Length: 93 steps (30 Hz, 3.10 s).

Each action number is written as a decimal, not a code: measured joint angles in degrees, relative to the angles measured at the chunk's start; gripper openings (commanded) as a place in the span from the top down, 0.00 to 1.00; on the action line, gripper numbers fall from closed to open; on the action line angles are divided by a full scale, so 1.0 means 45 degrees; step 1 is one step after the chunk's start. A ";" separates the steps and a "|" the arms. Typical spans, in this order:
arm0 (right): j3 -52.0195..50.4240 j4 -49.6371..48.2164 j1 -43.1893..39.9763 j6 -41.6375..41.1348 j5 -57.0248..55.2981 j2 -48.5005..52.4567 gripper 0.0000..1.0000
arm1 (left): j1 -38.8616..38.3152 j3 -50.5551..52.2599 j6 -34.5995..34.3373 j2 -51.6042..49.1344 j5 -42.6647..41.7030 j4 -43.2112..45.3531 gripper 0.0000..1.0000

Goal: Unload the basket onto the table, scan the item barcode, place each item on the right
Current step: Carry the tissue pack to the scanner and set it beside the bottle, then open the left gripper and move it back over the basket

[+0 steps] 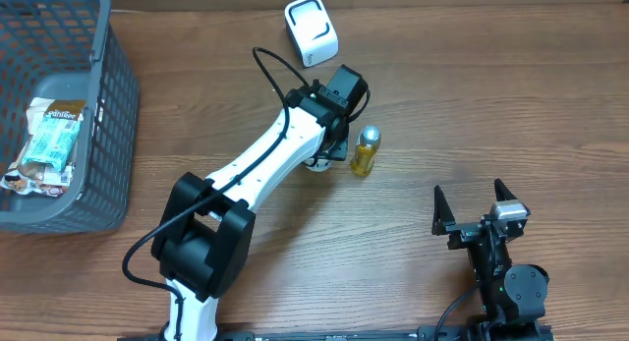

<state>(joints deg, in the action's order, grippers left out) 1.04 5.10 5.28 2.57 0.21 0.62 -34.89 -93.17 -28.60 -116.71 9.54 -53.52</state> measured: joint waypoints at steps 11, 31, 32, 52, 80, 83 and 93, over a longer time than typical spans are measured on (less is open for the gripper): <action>0.0000 0.0000 0.0000 -0.0005 0.0000 0.0000 0.00 | 0.0000 0.0481 -0.0097 0.0000 0.0024 0.0442 0.18; 0.0000 0.0010 0.0000 0.0000 0.0005 0.0000 0.00 | 0.0903 -0.0690 0.0641 0.0855 -0.0500 -0.1132 0.09; 0.0000 0.0010 0.0000 0.0005 0.0000 0.0000 0.00 | 0.0996 -0.0811 0.0777 0.1098 -0.0510 -0.1287 0.09; 0.0000 0.0005 0.0000 0.0000 0.0000 0.0000 0.00 | 0.3861 -0.1331 0.3565 0.4959 0.1132 -0.4580 0.03; 0.0000 0.0010 0.0000 0.0005 0.0000 0.0000 0.00 | 0.8403 -0.1370 0.5163 0.6212 0.6305 0.1452 0.01; 0.0000 0.0005 0.0000 0.0000 0.0000 0.0000 0.00 | 0.8981 -0.1370 0.6324 0.6212 0.6441 0.2093 0.00; 0.0000 0.0005 0.0000 0.0000 0.0005 0.0000 0.00 | 1.1312 -0.1370 0.7883 0.6212 0.5095 0.2521 0.00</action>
<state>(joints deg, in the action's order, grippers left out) 1.04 5.13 5.28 2.57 0.23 0.62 16.01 -99.33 6.87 -88.75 32.47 -42.17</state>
